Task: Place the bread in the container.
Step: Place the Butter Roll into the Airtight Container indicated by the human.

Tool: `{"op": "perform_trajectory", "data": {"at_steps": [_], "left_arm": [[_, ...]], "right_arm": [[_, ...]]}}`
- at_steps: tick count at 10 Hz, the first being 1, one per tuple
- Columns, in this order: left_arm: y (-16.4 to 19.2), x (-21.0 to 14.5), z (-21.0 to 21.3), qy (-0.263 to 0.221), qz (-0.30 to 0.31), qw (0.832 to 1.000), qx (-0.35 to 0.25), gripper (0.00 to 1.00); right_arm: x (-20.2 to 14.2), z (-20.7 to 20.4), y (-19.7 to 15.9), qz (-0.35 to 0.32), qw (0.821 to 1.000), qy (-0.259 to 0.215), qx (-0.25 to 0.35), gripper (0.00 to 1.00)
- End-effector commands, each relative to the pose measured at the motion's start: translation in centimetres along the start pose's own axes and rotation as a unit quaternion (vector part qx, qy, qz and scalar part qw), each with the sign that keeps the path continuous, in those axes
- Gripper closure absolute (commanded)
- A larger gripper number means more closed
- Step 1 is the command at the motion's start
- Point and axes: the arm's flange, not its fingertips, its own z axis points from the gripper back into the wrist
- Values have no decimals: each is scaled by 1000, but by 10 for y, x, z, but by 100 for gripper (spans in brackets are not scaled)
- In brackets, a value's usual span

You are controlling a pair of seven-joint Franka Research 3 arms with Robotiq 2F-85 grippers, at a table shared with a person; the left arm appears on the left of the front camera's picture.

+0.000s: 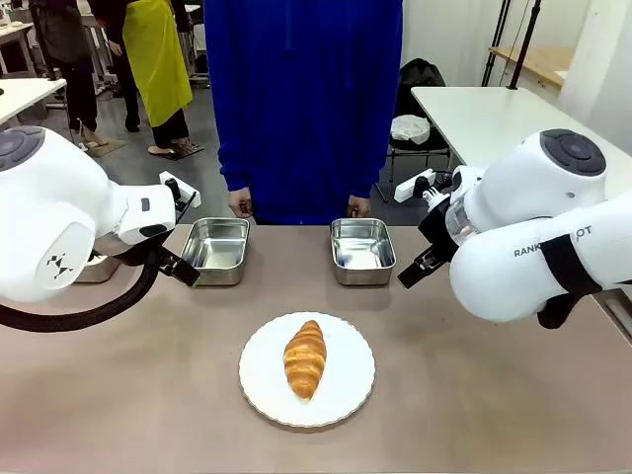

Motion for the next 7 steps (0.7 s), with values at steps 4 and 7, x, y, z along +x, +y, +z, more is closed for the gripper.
{"op": "perform_trajectory", "data": {"at_steps": [4, 7], "left_arm": [[0, 0, 0, 0, 0, 1000, 0, 0], [0, 0, 0, 0, 0, 1000, 0, 0]], "right_arm": [[0, 0, 0, 0, 1000, 0, 0, 0], [0, 0, 0, 0, 1000, 0, 0, 0]]}}
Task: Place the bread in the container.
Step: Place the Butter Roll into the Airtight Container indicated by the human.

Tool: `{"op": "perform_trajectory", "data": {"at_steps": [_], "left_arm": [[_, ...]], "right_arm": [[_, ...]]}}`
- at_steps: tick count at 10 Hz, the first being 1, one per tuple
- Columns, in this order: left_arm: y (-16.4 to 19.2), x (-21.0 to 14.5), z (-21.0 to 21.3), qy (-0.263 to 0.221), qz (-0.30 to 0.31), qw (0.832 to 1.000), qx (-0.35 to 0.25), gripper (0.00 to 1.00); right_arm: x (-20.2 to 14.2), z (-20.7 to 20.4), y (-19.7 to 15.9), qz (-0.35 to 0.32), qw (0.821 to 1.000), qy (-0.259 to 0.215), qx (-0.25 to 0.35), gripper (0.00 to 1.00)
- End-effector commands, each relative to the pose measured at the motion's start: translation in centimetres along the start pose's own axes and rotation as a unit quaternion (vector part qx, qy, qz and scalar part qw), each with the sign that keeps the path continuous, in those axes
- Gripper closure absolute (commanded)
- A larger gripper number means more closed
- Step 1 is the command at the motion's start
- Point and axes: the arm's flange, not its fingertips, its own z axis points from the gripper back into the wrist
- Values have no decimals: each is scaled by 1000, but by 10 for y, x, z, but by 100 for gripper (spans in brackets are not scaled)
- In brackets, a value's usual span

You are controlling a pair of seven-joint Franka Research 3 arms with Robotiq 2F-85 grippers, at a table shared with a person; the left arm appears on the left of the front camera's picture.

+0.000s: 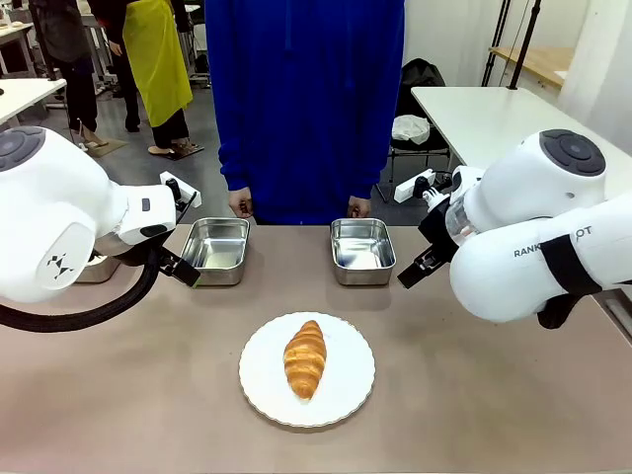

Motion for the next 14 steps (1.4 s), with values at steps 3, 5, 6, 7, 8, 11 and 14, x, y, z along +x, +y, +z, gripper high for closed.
{"op": "perform_trajectory", "data": {"at_steps": [3, 5, 6, 7, 8, 11, 14], "left_arm": [[17, 22, 19, -3, -13, 1000, -22, 0], [54, 59, 50, 5, -28, 998, -64, 0], [71, 72, 63, 7, -40, 995, -88, 0], [94, 83, 77, 9, -72, 989, -126, 0], [120, 87, 92, -1, -97, 983, -157, 0], [206, 65, 123, -72, -127, 966, -214, 0], [278, 23, 133, -137, -83, 947, -278, 0]], "right_arm": [[26, 26, -16, 5, 1000, -26, 6, 0], [61, 74, -52, -3, 998, -59, 12, 0], [70, 95, -70, -4, 997, -73, 20, 0], [74, 116, -96, 4, 995, -89, 47, 0], [70, 132, -120, 21, 992, -102, 70, 0], [34, 162, -207, 31, 981, -152, 116, 0], [-18, 177, -260, 16, 970, -199, 136, 0]]}}
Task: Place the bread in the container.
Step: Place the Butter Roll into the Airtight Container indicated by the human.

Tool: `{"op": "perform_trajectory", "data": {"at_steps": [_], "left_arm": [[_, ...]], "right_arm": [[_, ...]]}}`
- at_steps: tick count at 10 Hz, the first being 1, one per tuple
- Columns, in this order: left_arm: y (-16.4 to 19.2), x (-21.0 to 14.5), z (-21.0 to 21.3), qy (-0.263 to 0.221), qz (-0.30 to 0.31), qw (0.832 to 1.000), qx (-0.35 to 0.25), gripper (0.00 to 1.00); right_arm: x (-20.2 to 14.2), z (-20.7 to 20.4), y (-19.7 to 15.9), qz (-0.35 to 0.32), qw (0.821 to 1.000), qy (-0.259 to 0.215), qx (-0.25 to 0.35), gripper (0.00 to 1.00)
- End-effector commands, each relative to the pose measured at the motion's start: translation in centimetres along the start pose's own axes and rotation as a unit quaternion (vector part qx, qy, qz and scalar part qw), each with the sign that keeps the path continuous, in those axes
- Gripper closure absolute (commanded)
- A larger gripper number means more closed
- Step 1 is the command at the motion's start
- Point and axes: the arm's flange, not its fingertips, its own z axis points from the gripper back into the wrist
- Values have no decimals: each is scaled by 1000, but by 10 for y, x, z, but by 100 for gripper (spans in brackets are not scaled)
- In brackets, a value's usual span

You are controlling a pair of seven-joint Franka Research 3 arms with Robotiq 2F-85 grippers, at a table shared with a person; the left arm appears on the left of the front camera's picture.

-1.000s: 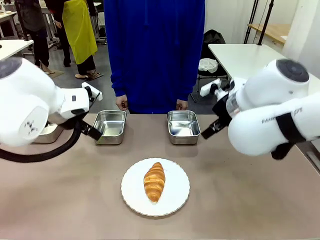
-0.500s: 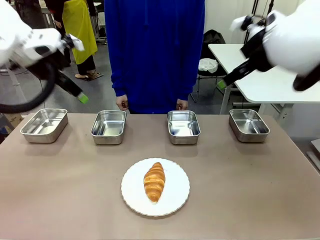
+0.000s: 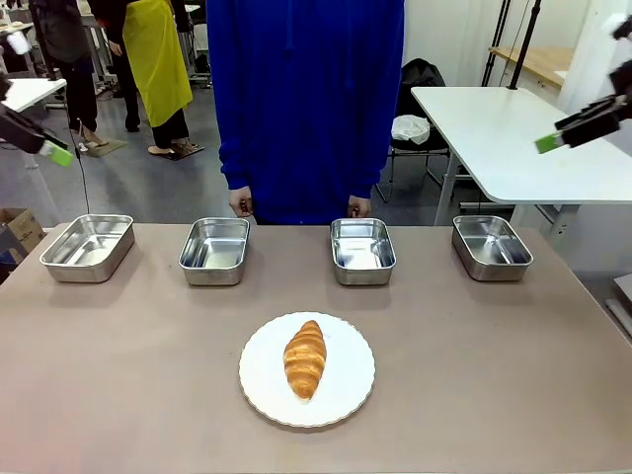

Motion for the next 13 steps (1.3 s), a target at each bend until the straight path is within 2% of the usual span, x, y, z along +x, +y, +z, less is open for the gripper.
{"op": "perform_trajectory", "data": {"at_steps": [1, 3, 6, 10, 11, 13], "left_arm": [[26, -13, 9, -32, 20, 999, -33, 0], [40, -35, 32, -64, 46, 996, -41, 0], [45, -44, 47, -77, 66, 994, -38, 0], [41, -47, 39, -69, 91, 993, -39, 0], [36, -44, 37, -50, 75, 996, -19, 0], [43, -47, 41, -61, 78, 994, -39, 0]], "right_arm": [[-13, 6, -17, -12, 999, -26, 17, 0], [-32, 16, -31, -31, 998, -42, 18, 0], [-43, 30, -35, -41, 996, -73, 21, 0], [-52, 35, -39, -68, 995, -77, 20, 0], [-53, 36, -37, -74, 995, -71, 16, 0], [-51, 37, -35, -77, 995, -66, 18, 0]]}}
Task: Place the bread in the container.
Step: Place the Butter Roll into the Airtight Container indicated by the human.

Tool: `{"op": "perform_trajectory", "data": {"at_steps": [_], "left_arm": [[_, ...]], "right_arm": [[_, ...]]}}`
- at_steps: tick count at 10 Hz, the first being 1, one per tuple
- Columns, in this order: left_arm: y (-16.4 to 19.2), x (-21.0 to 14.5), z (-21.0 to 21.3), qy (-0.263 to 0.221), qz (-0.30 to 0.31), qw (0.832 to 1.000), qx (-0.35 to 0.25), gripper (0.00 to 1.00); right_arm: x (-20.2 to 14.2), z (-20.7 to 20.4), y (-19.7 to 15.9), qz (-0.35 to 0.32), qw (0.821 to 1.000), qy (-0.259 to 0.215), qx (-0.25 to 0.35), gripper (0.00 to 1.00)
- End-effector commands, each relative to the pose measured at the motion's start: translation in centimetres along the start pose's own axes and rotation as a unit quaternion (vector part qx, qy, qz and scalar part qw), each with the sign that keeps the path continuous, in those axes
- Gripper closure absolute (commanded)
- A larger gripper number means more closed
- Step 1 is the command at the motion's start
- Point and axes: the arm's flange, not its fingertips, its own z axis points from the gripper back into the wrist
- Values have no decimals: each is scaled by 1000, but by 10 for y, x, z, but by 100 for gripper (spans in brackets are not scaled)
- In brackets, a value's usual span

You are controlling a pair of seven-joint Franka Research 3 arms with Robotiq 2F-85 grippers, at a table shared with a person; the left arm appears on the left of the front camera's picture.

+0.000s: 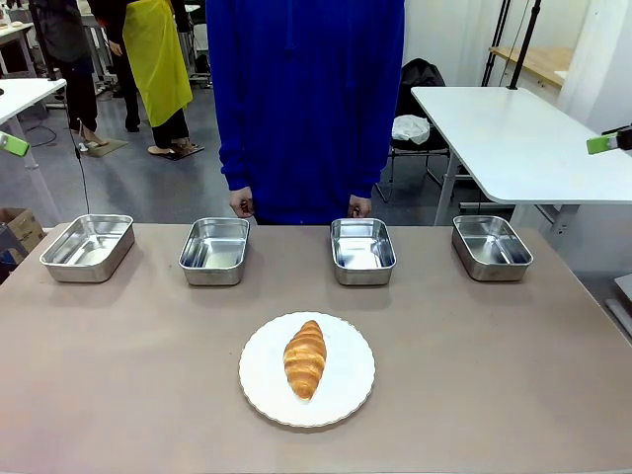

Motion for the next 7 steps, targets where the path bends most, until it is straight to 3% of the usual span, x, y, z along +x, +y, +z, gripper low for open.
{"op": "perform_trajectory", "data": {"at_steps": [1, 7], "left_arm": [[-1, -1, 2, -3, 1, 1000, -4, 0], [-1, -1, 2, -3, 1, 1000, -4, 0]], "right_arm": [[3, -1, 1, 4, 1000, -10, 4, 0], [3, -1, 1, 4, 1000, -10, 4, 0]]}}
